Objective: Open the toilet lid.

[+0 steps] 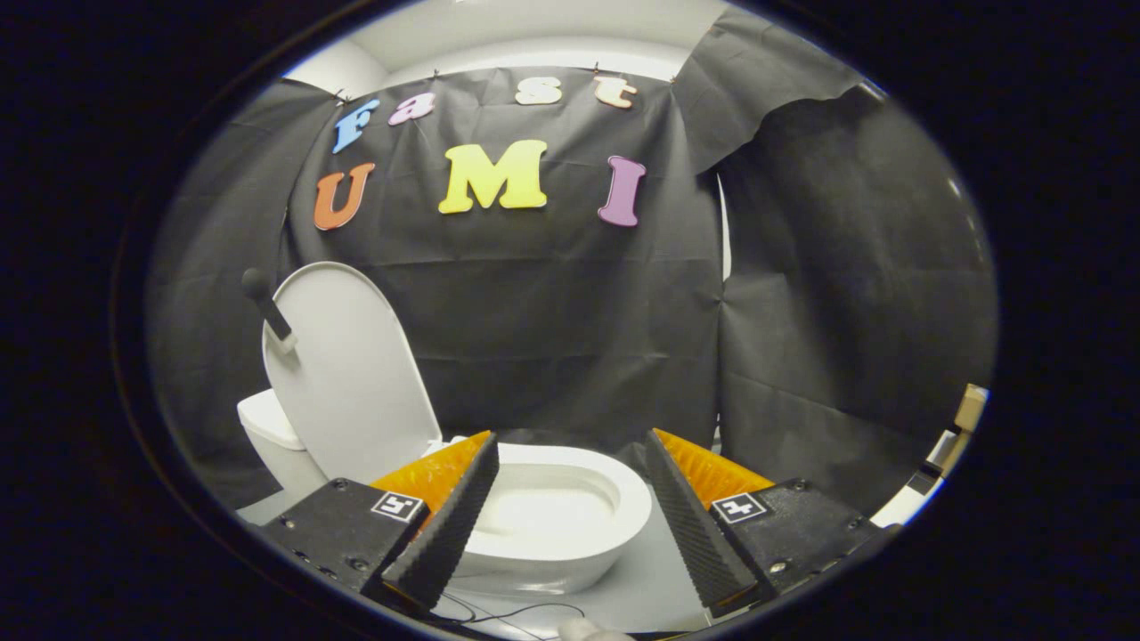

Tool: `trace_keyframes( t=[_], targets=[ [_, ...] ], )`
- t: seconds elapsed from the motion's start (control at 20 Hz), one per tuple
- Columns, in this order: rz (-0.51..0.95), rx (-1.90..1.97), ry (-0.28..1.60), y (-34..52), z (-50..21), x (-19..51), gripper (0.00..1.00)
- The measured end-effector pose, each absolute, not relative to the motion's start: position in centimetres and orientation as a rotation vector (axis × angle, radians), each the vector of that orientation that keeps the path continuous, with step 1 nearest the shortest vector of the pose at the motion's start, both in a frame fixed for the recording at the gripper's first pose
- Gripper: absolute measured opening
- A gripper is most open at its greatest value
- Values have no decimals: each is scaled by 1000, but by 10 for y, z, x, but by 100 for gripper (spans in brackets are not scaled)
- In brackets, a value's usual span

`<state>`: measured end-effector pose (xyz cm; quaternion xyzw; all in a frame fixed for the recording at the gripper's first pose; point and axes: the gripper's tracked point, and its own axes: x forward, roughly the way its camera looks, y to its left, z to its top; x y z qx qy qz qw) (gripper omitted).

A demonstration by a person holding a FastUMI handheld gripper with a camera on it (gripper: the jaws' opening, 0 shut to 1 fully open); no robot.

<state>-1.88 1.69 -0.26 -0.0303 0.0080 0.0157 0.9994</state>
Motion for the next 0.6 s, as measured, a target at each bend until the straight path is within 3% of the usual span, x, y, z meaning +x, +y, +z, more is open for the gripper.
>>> trace_keyframes(
  t=[0.6],
  targets=[
    [34,-52,16,18,0,-20,100]
  ],
)
